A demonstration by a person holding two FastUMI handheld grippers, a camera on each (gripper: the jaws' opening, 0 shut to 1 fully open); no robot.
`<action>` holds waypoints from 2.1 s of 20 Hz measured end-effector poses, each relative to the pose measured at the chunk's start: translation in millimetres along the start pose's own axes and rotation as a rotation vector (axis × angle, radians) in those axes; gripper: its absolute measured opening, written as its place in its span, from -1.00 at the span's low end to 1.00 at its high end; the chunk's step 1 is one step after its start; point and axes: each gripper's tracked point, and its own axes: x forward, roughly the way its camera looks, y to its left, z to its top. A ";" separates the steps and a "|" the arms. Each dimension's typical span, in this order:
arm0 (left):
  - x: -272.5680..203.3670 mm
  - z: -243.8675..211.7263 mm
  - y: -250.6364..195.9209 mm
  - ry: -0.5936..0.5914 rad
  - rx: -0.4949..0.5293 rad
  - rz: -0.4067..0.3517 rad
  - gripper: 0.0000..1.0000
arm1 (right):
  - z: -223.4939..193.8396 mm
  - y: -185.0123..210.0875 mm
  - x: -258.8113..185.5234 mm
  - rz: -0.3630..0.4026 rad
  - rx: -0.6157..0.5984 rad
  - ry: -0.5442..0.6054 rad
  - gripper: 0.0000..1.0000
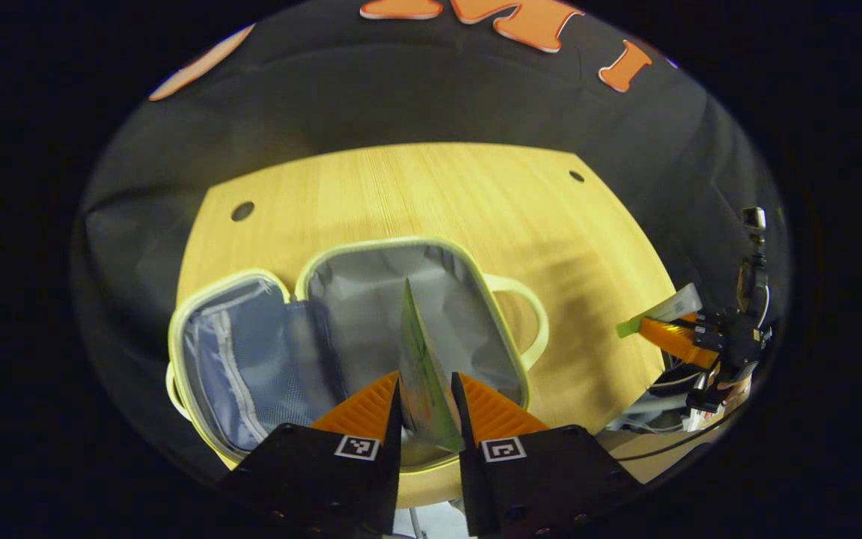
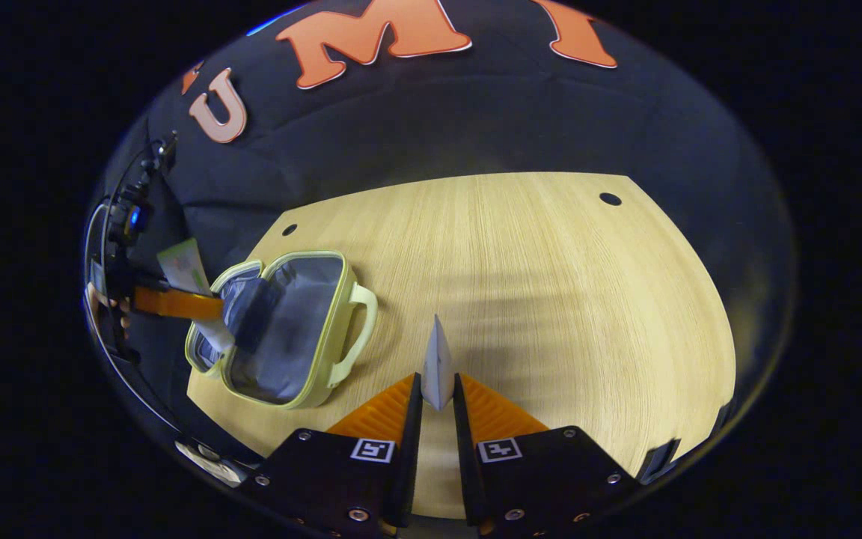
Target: First open the suitcase, pack the skin care products into it, and then close the suitcase.
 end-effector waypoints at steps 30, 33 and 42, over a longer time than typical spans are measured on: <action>-89.6 -18.0 110.1 -0.426 -0.252 0.022 0.95 | 90.0 185.2 13.5 0.177 -0.192 0.113 -0.46; -115.0 -52.1 129.7 -0.468 -0.342 0.104 0.96 | 88.0 220.2 36.1 0.249 -0.211 0.187 -0.47; -174.1 -131.2 173.0 -0.474 -0.568 0.225 0.96 | -7.5 220.0 108.6 0.160 -0.358 0.518 -0.46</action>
